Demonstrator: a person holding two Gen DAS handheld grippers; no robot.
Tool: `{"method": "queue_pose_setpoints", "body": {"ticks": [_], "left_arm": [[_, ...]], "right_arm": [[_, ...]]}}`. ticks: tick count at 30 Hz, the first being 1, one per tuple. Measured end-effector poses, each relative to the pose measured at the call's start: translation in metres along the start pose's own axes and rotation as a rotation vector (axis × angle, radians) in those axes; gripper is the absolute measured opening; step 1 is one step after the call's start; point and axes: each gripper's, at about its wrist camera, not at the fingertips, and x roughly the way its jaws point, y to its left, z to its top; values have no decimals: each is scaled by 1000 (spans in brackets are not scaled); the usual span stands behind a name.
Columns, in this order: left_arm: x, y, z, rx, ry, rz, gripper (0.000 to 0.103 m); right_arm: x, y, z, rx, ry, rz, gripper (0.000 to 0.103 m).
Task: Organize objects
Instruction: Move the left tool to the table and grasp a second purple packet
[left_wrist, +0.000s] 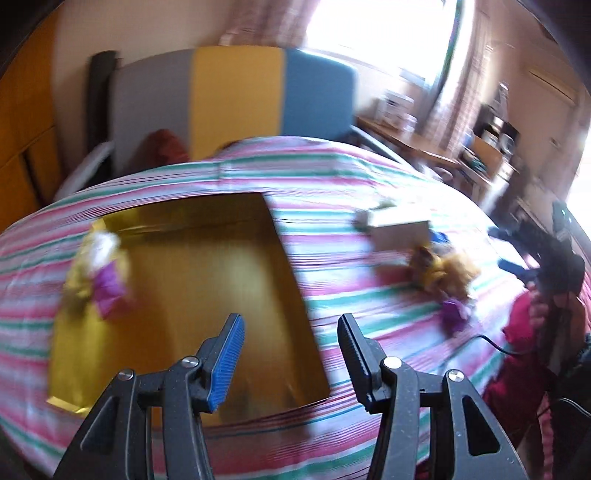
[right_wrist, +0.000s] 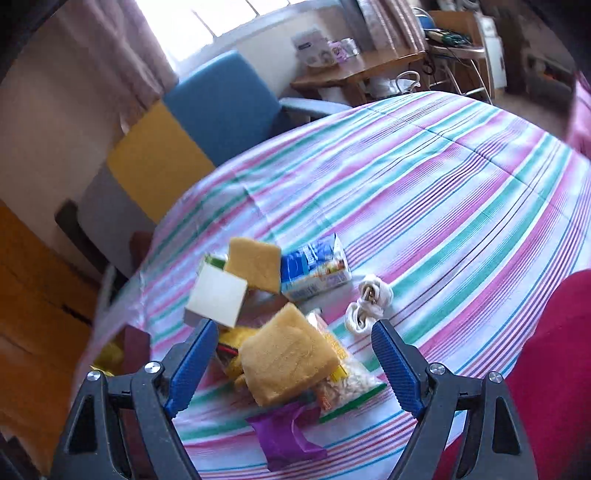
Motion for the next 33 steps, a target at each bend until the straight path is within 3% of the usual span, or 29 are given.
{"method": "queue_pose_setpoints", "body": {"ticks": [6, 9, 15, 20, 26, 33], "left_arm": [[54, -64, 16, 97, 110, -186, 52], [82, -94, 22, 110, 179, -274, 52], [128, -152, 18, 116, 312, -388, 50], [150, -189, 13, 124, 361, -388, 51], [171, -209, 0, 134, 410, -330, 52], [157, -198, -11, 240, 349, -336, 43]], "right_arm": [[-6, 1, -2, 29, -32, 73, 87], [-1, 11, -7, -11, 7, 131, 87], [1, 0, -10, 27, 1, 173, 87], [1, -4, -8, 47, -2, 199, 87], [0, -10, -6, 76, -10, 216, 87], [5, -11, -5, 75, 16, 195, 87]]}}
